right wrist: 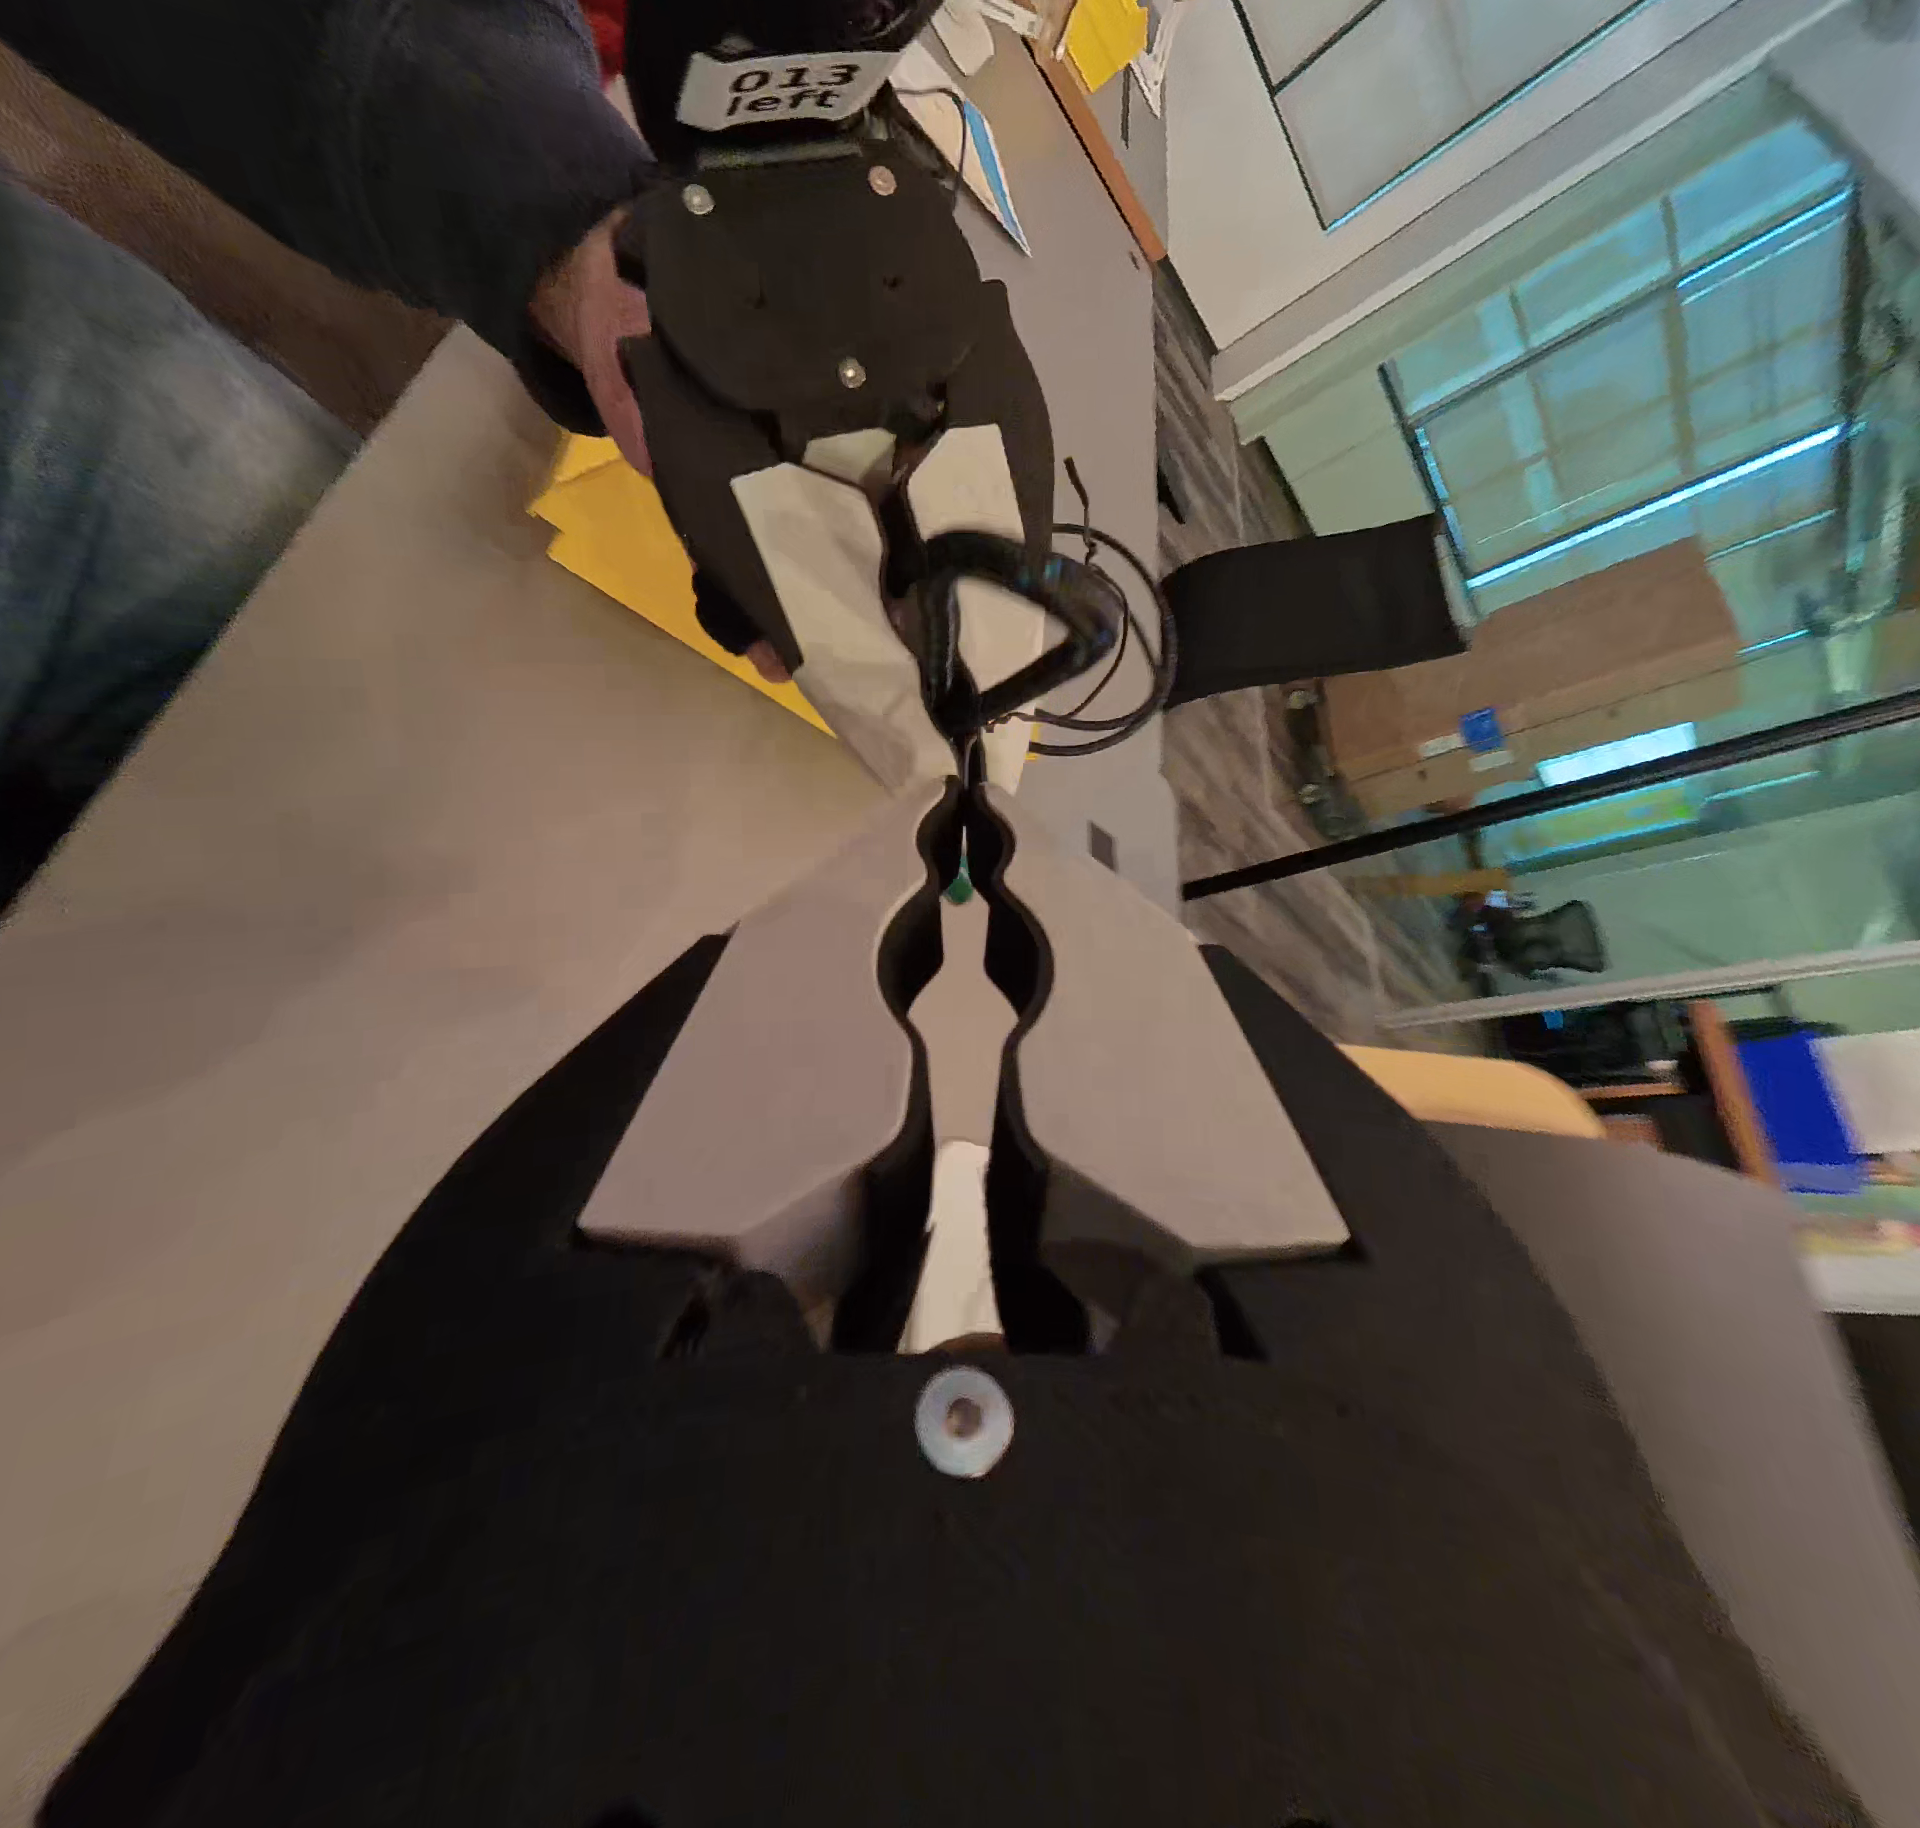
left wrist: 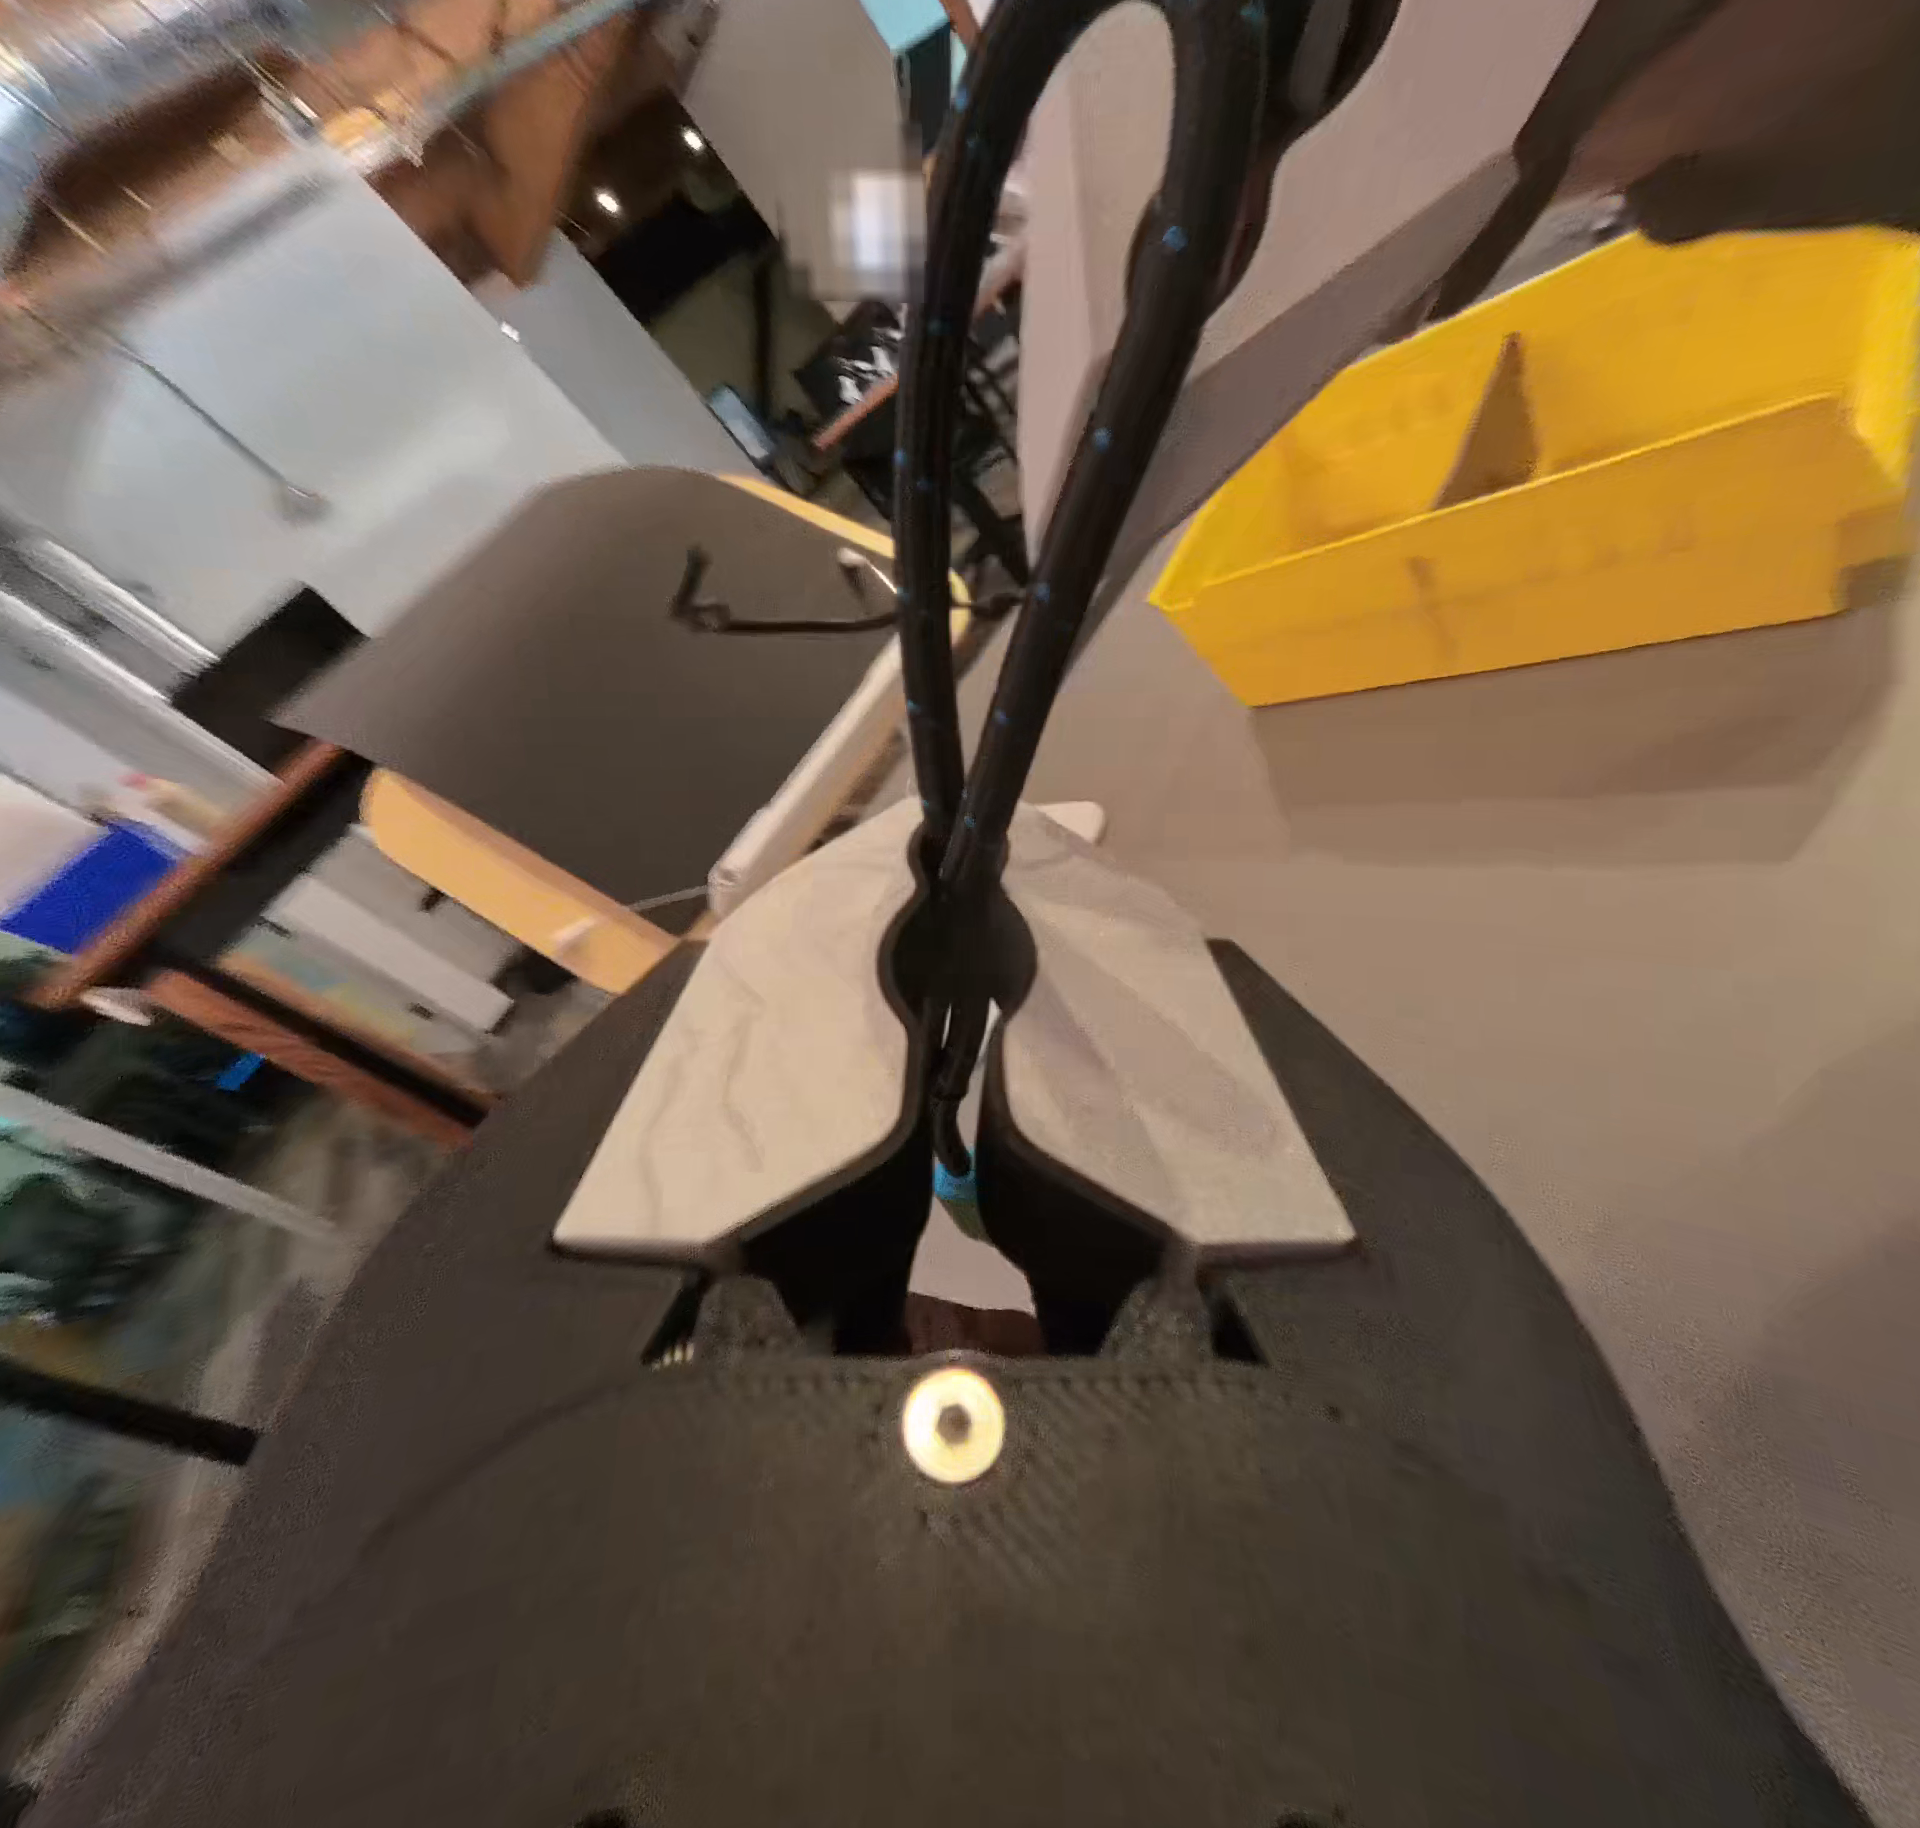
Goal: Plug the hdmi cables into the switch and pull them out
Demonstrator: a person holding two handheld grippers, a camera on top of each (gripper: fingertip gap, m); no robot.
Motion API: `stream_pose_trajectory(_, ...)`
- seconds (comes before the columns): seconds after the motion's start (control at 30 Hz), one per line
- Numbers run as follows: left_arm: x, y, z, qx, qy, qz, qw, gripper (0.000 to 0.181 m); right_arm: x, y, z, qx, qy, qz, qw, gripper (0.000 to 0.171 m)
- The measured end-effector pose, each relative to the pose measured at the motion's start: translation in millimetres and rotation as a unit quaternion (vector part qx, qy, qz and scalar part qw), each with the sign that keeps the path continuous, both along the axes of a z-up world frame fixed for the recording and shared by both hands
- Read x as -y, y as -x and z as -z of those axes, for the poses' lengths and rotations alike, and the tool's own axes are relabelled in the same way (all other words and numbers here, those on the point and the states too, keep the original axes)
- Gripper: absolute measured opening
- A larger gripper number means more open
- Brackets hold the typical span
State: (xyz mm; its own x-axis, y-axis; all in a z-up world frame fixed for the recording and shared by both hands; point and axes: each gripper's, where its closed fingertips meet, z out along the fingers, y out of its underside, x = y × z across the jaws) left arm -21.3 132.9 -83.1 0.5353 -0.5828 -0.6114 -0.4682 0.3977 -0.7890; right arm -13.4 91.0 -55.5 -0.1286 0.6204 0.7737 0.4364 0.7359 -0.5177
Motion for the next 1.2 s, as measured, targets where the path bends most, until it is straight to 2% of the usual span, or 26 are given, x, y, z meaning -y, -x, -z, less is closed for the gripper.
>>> stream_pose_trajectory(0.2,4.0,5.1,-44.1,0.041,-0.112,-0.036,0.992,0.002,12.8,6.6,-24.6,0.066,-0.141,-0.008,0.988,0.000)
stream_pose_trajectory(0.43,11.4,9.1,-81.1,0.079,-0.170,-0.047,0.981,0.003,14.3,15.2,-56.5,0.061,-0.203,-0.006,0.977,0.000)
stream_pose_trajectory(0.73,19.9,9.4,-95.3,0.085,-0.197,-0.049,0.976,0.002,9.6,22.2,-78.0,0.027,-0.232,0.000,0.972,0.000)
stream_pose_trajectory(0.87,23.2,9.1,-100.2,0.069,-0.220,-0.051,0.972,0.002,11.4,23.6,-82.9,0.054,-0.272,-0.009,0.961,0.000)
stream_pose_trajectory(1.0,33.2,5.6,-103.7,0.064,-0.204,-0.009,0.977,0.002,10.9,14.7,-85.2,0.101,-0.272,-0.026,0.957,0.000)
stream_pose_trajectory(1.07,34.0,11.9,-109.5,0.087,-0.178,0.003,0.980,0.002,19.6,7.2,-84.6,0.117,-0.235,-0.048,0.964,0.000)
stream_pose_trajectory(1.2,12.6,28.3,-100.9,0.123,-0.097,0.004,0.988,0.002,46.8,-0.1,-108.1,0.025,-0.107,-0.094,0.989,0.000)
